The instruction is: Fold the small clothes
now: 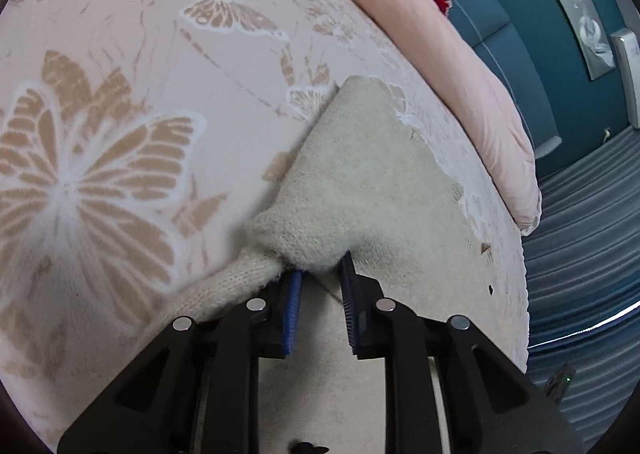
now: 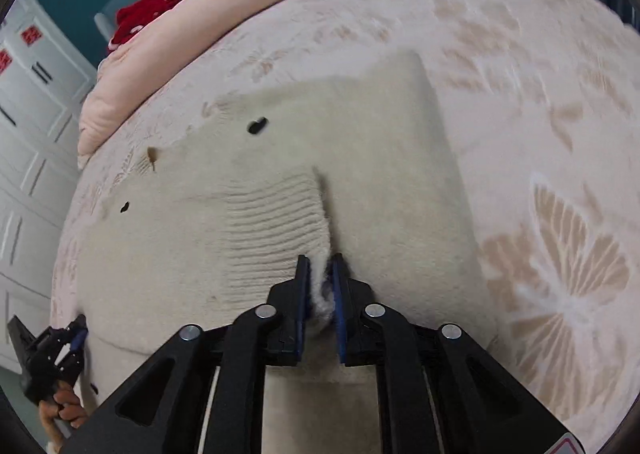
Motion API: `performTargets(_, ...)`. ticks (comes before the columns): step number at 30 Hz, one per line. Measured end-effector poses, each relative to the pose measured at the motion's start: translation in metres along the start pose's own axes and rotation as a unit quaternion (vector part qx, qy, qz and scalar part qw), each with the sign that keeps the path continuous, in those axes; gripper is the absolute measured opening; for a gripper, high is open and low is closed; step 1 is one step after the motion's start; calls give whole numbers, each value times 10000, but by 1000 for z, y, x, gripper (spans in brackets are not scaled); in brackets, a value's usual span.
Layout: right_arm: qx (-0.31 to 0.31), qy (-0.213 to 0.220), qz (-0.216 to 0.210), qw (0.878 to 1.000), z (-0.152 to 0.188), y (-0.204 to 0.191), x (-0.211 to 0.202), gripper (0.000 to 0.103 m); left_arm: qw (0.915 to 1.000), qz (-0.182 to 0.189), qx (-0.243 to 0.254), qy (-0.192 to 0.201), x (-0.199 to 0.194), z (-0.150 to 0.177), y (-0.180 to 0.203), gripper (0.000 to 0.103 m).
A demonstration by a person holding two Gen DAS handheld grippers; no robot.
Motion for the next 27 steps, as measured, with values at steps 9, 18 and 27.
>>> performTargets(9, -911, 1016, -37, 9906, 14, -94, -59, 25, 9959, 2, 626, 660, 0, 7, 1, 20)
performTargets(18, -3028, -1114, -573, 9448, 131, -313, 108, 13, 9946, 271, 528, 855, -2, 8, -3, 20)
performTargets(27, -2527, -732, -746, 9619, 111, -340, 118, 8, 9934, 375, 550, 929, 1, 11, -5, 20)
Point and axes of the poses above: each gripper's, at about its wrist camera, not at the fingertips, and x roughly the way its jaws point, y to its right, z to its underside, the point moved 7 cm from there along x, roughly the way its jaws point, and after that the axes turned 11 degrees about x, right-handed, at the moved point
